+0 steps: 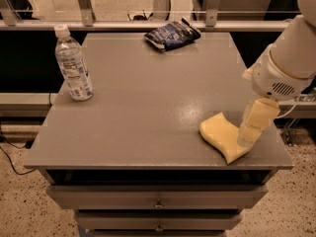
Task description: Move sponge near blue chip bag
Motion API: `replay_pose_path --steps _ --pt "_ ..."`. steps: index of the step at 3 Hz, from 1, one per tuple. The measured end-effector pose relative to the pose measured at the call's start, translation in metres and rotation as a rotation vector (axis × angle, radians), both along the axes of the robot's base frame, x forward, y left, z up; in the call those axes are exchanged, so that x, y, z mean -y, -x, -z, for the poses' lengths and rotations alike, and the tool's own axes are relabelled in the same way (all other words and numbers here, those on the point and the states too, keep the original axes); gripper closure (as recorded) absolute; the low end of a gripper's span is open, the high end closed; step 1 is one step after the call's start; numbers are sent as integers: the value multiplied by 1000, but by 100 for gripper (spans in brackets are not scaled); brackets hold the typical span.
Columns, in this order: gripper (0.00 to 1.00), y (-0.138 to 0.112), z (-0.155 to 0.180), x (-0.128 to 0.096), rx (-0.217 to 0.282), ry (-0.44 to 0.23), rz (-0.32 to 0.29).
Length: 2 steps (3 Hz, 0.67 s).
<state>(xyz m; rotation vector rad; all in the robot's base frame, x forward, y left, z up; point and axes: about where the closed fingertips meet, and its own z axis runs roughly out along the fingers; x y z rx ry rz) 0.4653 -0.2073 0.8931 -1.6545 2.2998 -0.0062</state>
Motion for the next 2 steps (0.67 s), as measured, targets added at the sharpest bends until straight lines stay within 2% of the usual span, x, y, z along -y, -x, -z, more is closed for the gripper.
replay_pose_path --steps 2 --pt "0 7 30 -8 -60 -10 137"
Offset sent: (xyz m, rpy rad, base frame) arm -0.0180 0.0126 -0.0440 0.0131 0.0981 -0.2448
